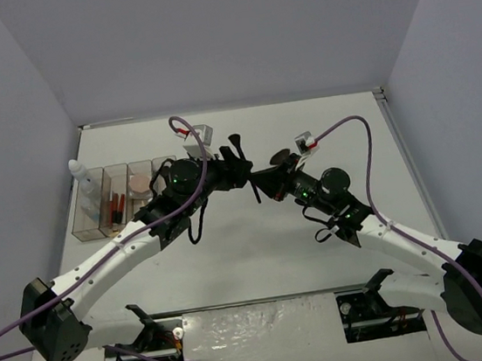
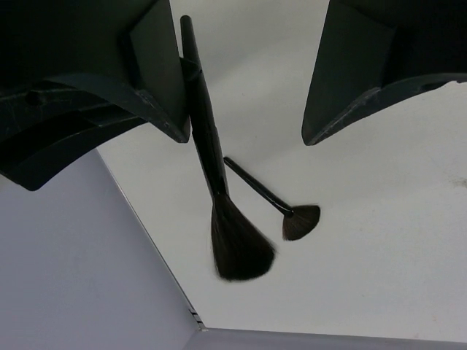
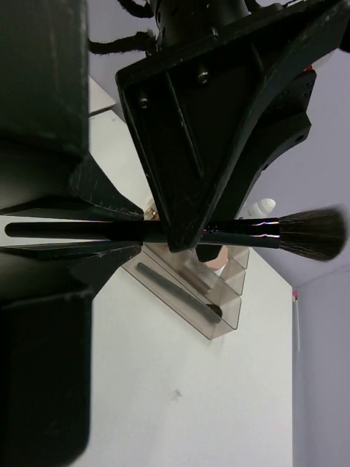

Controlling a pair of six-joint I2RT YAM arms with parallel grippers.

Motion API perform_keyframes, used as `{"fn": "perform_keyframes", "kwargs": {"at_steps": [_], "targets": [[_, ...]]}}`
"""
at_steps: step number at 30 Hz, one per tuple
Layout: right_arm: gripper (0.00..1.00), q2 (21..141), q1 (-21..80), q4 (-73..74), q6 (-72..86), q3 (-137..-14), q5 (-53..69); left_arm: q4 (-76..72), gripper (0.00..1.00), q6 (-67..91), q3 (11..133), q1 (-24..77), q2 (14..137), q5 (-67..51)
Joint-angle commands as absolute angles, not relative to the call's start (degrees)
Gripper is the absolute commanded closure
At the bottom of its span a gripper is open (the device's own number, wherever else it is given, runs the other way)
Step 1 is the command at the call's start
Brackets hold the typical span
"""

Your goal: Organize the makeup

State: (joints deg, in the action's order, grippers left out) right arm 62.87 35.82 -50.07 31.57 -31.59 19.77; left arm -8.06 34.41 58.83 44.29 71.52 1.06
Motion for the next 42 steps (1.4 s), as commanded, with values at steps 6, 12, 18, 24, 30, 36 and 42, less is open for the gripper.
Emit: {"fn": "perform_keyframes", "kwargs": {"at_steps": [6,12,18,24,30,36,42], "targets": [[1.0,65.8,38.1,-59.3,31.9,-32.5,20.7,-18.6,0.81,35.3,61.7,45.0,73.6,2.4],[0.71,67.9,38.8,-57.7,29.8,-33.4,19.7,-20.0,1.0,35.3,60.5,45.1,74.0,3.5],[0.23,68.2,38.6,-41.1,22.4,-38.3,14.7,-5.3,1.0,30.0,63.6,44.3,74.2,13.3],[0.18,66.0,37.3,-22.1,12.8,-43.3,2.6,9.0,1.0,25.8,66.8,31.9,78.0,13.0],[0.17,65.0,35.1,-14.2,9.6,-43.7,-5.8,20.4,1.0,22.2,73.7,20.2,87.0,9.7],[0.16,66.4,29.3,-12.7,9.7,-43.1,-5.4,23.1,0.94,17.2,79.5,15.4,98.3,9.2],[0.16,73.5,25.6,-10.3,9.9,-45.3,-8.8,25.8,0.5,15.2,84.1,14.9,103.9,10.4]]}}
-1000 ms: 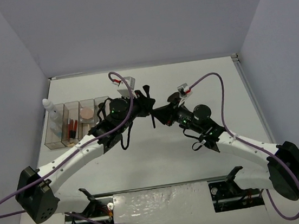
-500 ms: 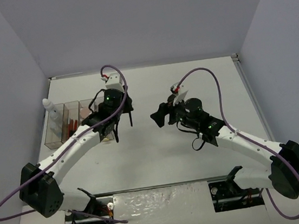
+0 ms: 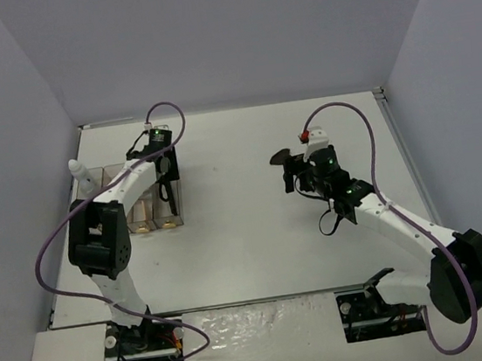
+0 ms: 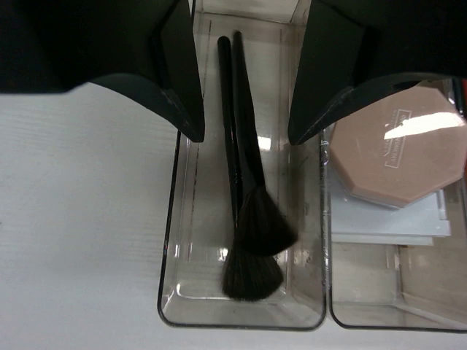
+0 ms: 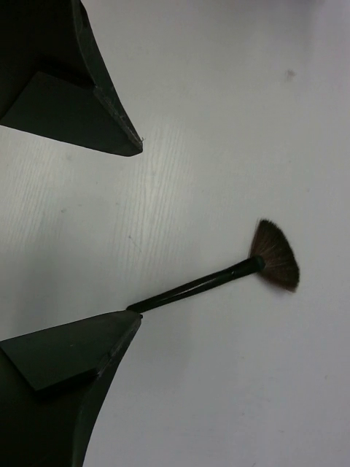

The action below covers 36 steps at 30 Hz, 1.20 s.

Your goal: Organize the makeup

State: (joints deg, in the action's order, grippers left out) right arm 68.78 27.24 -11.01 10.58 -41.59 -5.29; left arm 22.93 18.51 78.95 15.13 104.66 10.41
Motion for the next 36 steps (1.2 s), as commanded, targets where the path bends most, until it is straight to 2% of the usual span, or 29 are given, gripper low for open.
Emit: {"fn": "perform_keyframes", "kwargs": {"at_steps": [1,6,13,19,21,23,25,27,29,33,36], "targets": [[0.16,75.8,25.3,-10.1,9.8,-45.9,-8.7,26.4,0.47,15.1,84.3,15.0,103.2,10.0],[0.19,84.8,22.9,-9.9,9.4,-50.3,-6.2,26.5,0.32,15.4,81.2,15.0,94.7,8.8],[0.21,96.9,18.5,-9.9,8.3,-57.0,-2.3,24.9,0.27,20.0,75.6,17.1,78.1,2.9],[0.26,104.4,17.1,-9.4,6.0,-60.1,-1.0,20.0,0.26,24.5,65.7,22.6,66.1,-1.4],[0.35,105.2,17.1,-9.3,6.6,-59.7,0.9,18.7,0.26,25.4,62.3,24.8,63.2,-1.8],[0.48,105.4,17.6,-9.2,7.7,-58.9,2.7,17.0,0.26,26.6,59.2,26.6,61.5,-2.3],[0.64,105.2,18.7,-9.4,8.2,-57.8,3.5,15.7,0.26,27.8,56.8,28.0,60.2,-2.8],[0.86,105.0,21.1,-9.7,8.3,-57.4,3.4,12.8,0.25,29.6,54.3,28.8,59.3,-3.2],[1.0,104.8,23.9,-9.9,8.3,-57.0,3.4,9.1,0.25,31.7,52.6,29.7,59.2,-3.8],[1.0,101.8,28.5,-14.2,10.8,-54.9,5.8,3.4,0.25,35.1,50.4,30.9,61.4,-5.4],[1.0,94.3,31.6,-26.2,16.5,-48.3,12.2,-0.3,0.25,36.7,50.9,32.9,63.6,-5.6]]}}
